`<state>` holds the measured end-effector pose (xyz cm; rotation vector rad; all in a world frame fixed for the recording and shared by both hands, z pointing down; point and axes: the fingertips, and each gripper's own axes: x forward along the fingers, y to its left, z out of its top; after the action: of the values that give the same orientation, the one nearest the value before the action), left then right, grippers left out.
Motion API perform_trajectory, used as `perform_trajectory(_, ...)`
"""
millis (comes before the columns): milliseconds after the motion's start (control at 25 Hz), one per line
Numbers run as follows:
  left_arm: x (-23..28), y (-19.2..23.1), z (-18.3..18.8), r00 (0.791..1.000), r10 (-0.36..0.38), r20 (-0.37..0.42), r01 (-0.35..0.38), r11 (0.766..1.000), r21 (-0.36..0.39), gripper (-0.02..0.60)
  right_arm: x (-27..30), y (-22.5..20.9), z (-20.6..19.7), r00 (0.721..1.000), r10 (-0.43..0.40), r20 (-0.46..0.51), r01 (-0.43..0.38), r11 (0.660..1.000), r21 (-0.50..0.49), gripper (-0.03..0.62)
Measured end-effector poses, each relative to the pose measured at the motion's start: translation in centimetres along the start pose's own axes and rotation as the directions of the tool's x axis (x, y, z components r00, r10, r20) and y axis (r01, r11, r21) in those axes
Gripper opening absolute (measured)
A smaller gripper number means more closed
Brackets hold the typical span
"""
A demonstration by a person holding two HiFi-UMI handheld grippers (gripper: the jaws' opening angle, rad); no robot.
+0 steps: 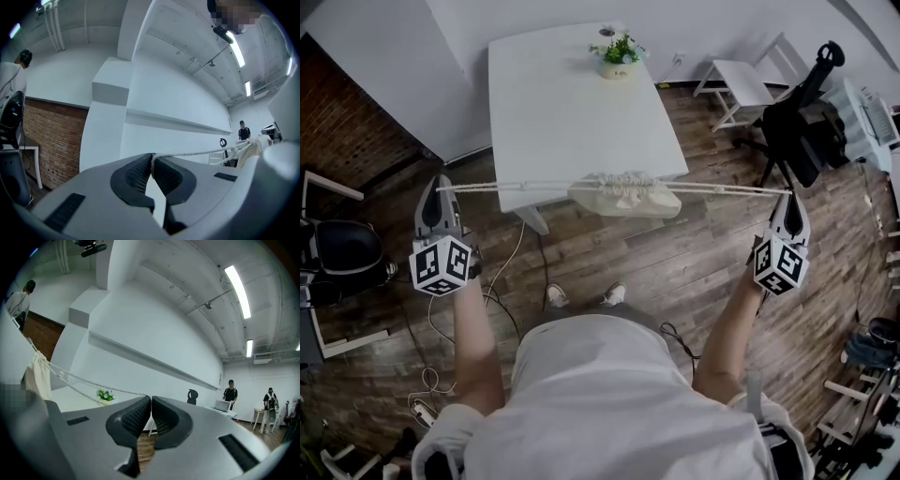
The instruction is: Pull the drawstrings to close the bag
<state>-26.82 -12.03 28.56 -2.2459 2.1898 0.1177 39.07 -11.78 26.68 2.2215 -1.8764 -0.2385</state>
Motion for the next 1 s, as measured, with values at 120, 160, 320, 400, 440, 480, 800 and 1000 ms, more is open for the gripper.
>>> perform_trajectory(120,-0.4,0.1,0.2,1.0,0.003,-0.003,-0.003,1.0,0.01,0.017,0.1,0.1,0.2,1.0,0.008,0.015,-0.008,1.0,0.012,0.04)
perform_trajectory(160,-0.5,0.2,0.4,1.0,0.006,-0.001,-0.006,1.0,0.011,0.017,0.3,0.2,0.3,1.0,0.013,0.019,-0.013,1.0,0.015,0.04)
perform_trajectory(320,-1.2,0.3,0.5,1.0,0.023,-0.01,-0.023,0.999,0.037,0.017,1.0,0.8,-0.9,0.999,0.047,0.002,-0.048,0.998,0.035,0.04)
perform_trajectory(400,-0.9,0.3,0.5,0.999,0.03,-0.013,-0.03,0.998,0.047,0.017,2.2,1.1,-1.3,0.998,0.063,-0.005,-0.063,0.997,0.045,0.04)
perform_trajectory(440,-0.8,0.4,0.4,0.999,0.035,-0.014,-0.034,0.998,0.047,0.017,2.6,1.2,-1.4,0.998,0.069,-0.007,-0.068,0.997,0.047,0.04)
perform_trajectory(480,-1.0,0.4,0.2,0.999,0.039,-0.018,-0.038,0.998,0.045,0.017,2.7,1.3,-1.6,0.997,0.073,-0.01,-0.073,0.996,0.046,0.04)
perform_trajectory(800,-1.6,0.7,-1.1,0.997,0.069,-0.03,-0.067,0.997,0.046,0.017,3.6,1.8,-1.8,0.995,0.099,-0.005,-0.098,0.994,0.046,0.04)
perform_trajectory(1000,-0.9,0.8,-0.9,0.997,0.071,-0.028,-0.07,0.997,0.042,0.017,4.3,1.7,-1.5,0.995,0.101,-0.003,-0.101,0.992,0.073,0.04)
